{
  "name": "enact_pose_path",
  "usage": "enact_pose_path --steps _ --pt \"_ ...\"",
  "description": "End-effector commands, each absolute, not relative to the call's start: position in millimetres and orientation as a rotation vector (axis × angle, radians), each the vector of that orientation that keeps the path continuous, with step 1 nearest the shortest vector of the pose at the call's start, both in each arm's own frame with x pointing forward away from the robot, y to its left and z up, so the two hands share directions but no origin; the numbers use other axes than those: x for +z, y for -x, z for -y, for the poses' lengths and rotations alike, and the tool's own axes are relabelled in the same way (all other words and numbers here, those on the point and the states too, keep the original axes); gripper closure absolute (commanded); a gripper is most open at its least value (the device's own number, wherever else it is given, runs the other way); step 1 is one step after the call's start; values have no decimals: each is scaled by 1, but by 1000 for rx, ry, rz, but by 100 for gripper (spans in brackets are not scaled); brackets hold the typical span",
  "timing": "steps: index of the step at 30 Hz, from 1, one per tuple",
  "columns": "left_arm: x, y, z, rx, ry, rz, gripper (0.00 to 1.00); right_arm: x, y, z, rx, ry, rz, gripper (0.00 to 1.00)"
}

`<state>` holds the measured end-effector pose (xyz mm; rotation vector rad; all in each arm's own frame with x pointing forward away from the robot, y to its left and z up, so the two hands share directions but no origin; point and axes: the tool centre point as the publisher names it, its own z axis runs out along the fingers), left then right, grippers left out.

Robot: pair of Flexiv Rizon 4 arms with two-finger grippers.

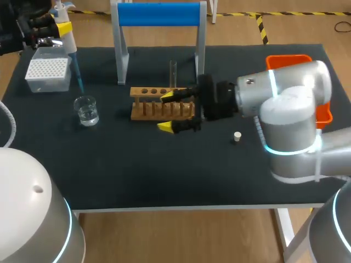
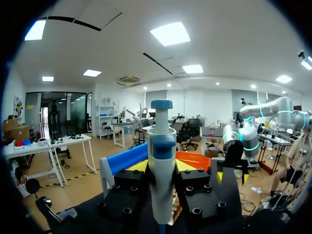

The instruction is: Invert the test tube, pick up the pipette, mount the tip to pipette, aspirate from beaker and dispense into the tube, eject the tip, return the pipette, and cap with the stopper.

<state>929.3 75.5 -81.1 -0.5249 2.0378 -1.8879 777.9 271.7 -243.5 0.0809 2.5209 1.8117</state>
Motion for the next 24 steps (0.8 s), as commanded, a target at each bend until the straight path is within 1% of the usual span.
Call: enact_pose_path --steps 1,11,24 --pt "-81 -929 -75 -1887 526 -2035 100 -251 -777 -323 1706 -142 -2537 0" --pt "-81 -929 -75 -1887 526 -2035 100 -263 -783 -361 1607 -261 -2531 0" --pt "-81 -929 -75 -1887 526 -2035 100 -286 -801 -381 1479 -413 -2518 0"
